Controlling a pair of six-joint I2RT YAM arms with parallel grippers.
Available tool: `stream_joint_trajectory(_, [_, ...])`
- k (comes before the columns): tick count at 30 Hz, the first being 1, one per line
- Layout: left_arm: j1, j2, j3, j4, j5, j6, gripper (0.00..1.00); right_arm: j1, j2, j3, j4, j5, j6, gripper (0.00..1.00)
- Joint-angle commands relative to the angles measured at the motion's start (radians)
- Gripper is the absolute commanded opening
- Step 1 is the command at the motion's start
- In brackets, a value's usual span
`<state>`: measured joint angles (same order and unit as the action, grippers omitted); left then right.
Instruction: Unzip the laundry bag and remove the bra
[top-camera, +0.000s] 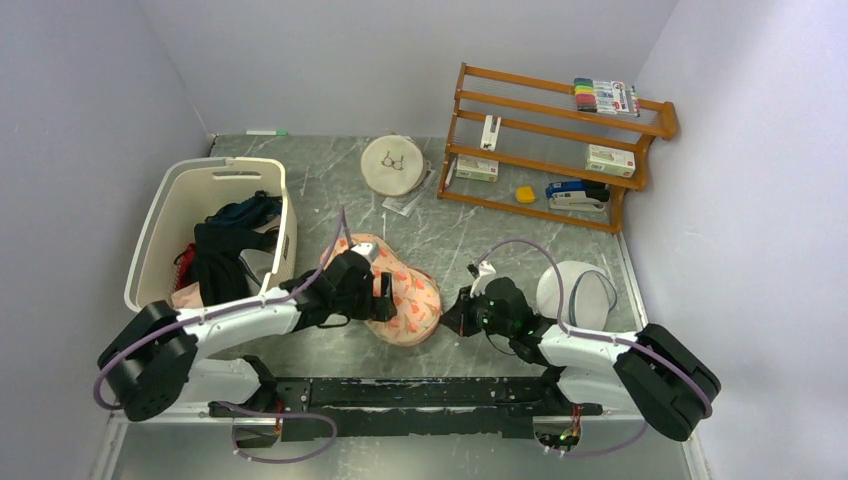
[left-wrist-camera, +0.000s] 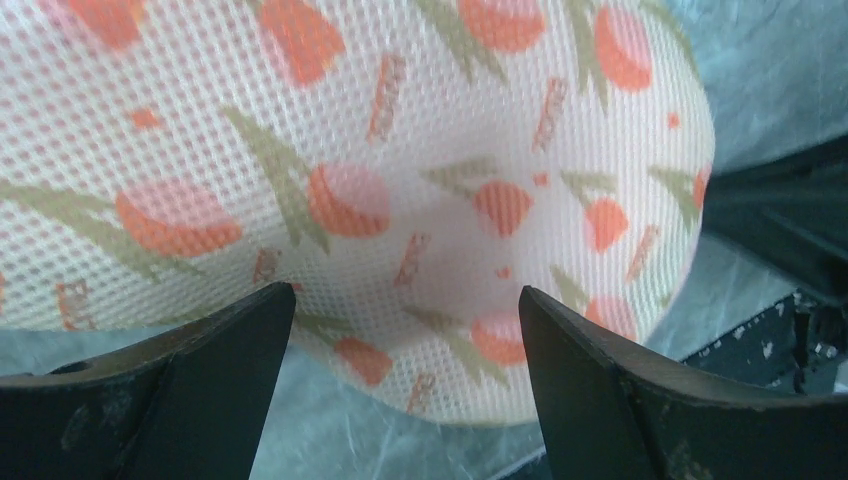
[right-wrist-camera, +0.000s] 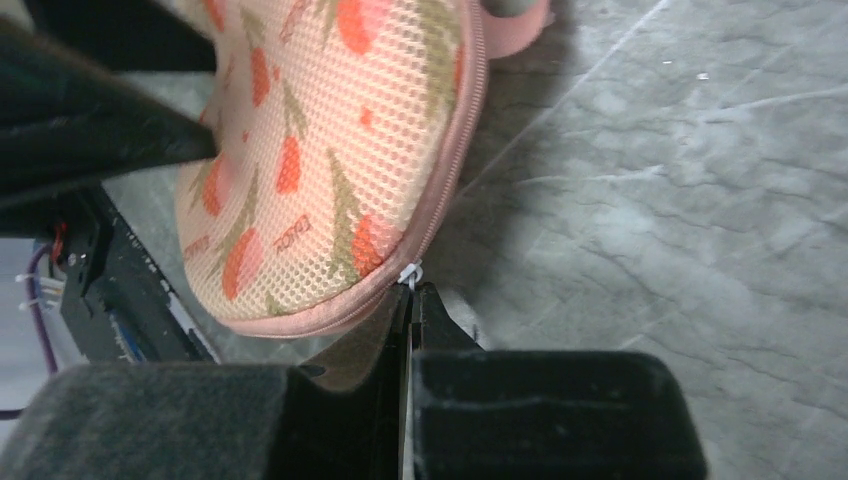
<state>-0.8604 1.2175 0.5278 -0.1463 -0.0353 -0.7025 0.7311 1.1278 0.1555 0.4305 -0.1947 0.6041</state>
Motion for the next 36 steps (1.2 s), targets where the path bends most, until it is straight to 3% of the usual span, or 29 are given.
stream_joint_trajectory(1, [0.066, 0.080, 0.138, 0.064, 0.049, 0.170, 0.94, 0.053, 0.012, -0.013, 0.087, 0.002, 0.047, 0.00])
stream_joint_trajectory(7, [0.093, 0.112, 0.310, -0.056, 0.012, 0.286, 0.91, 0.136, 0.060, 0.035, 0.096, 0.053, 0.049, 0.00])
stream_joint_trajectory(13, [0.073, -0.067, 0.184, -0.008, 0.185, 0.262, 0.92, 0.140, 0.055, 0.046, 0.104, 0.056, 0.041, 0.00])
stream_joint_trajectory(16, [-0.029, -0.101, 0.163, -0.046, 0.131, 0.251, 0.90, 0.139, 0.058, 0.045, 0.127, 0.043, 0.038, 0.00])
stream_joint_trajectory(21, [-0.226, -0.026, 0.254, -0.204, -0.098, 0.274, 0.88, 0.139, 0.075, 0.032, 0.192, 0.032, 0.050, 0.00])
stream_joint_trajectory(27, [-0.287, 0.108, 0.288, -0.169, -0.186, 0.297, 0.84, 0.139, 0.103, 0.031, 0.226, -0.008, 0.058, 0.00])
stream_joint_trajectory(33, [-0.323, 0.236, 0.314, -0.098, -0.177, 0.302, 0.85, 0.143, 0.084, 0.021, 0.212, -0.008, 0.049, 0.00])
stream_joint_trajectory(36, [-0.336, 0.276, 0.331, -0.104, -0.214, 0.303, 0.80, 0.142, 0.066, 0.023, 0.184, 0.001, 0.040, 0.00])
